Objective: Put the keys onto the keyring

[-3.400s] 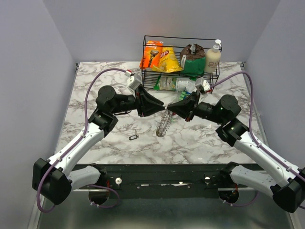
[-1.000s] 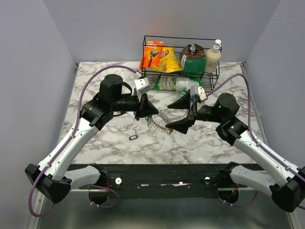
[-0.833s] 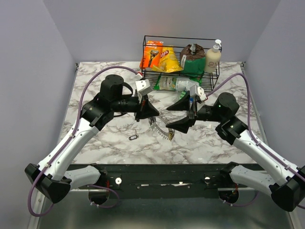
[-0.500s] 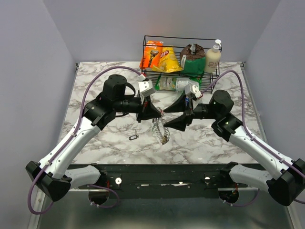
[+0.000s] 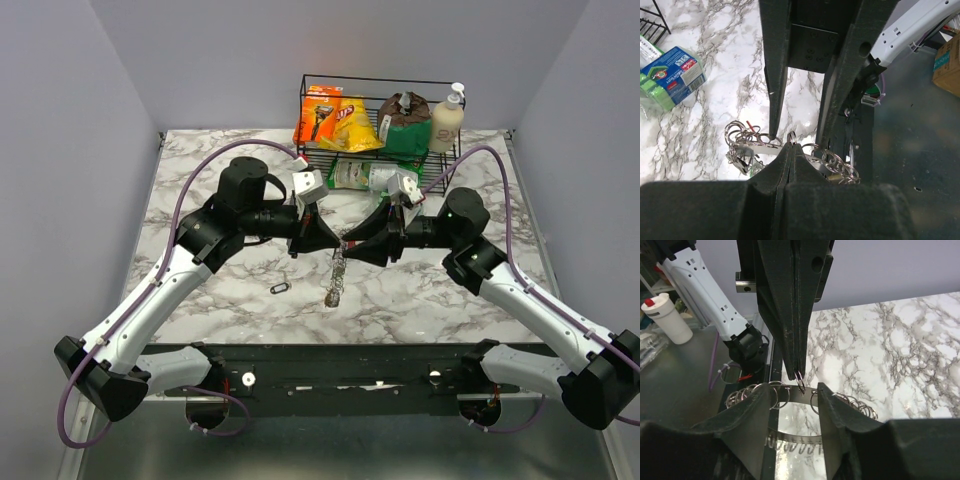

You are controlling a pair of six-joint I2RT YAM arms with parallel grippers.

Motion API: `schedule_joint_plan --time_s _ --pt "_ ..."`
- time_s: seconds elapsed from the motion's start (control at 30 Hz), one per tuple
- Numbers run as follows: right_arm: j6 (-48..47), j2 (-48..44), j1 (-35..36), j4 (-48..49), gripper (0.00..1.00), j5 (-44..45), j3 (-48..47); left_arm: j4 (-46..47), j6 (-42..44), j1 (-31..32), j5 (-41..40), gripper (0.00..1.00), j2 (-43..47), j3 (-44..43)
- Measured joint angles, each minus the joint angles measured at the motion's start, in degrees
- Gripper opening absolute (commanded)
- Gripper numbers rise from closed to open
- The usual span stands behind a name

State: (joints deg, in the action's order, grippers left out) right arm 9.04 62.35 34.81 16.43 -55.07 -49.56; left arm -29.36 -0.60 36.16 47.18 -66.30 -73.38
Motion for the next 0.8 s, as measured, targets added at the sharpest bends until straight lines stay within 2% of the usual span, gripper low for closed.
schedule_joint_plan --time_s 0.03,0.07,0.23,0.37,0.8 --pt "-0.02 0.00 0.00 0.07 0.38 0.00 0.00 0.09 0.00 0.07 0.00 0.00 0.00 0.00" --pt "-0.04 0.00 0.00 0.13 0.28 0.02 0.00 0.15 -0.02 0.13 0.00 0.00 0.00 0.00" --pt "-0.04 0.00 -0.02 0.28 0.24 0.15 0.00 0.50 -0.02 0.35 0.04 0.00 0.00 0.00" --pt "-0.09 -0.04 -0.07 0.28 0.01 0.33 0.00 0.74 -0.09 0.42 0.33 0.00 0.00 0.00" --pt "-0.15 -0.79 -0.42 0.24 0.01 1.07 0.00 3.56 -2.01 0.44 0.68 0.00 0.02 0.66"
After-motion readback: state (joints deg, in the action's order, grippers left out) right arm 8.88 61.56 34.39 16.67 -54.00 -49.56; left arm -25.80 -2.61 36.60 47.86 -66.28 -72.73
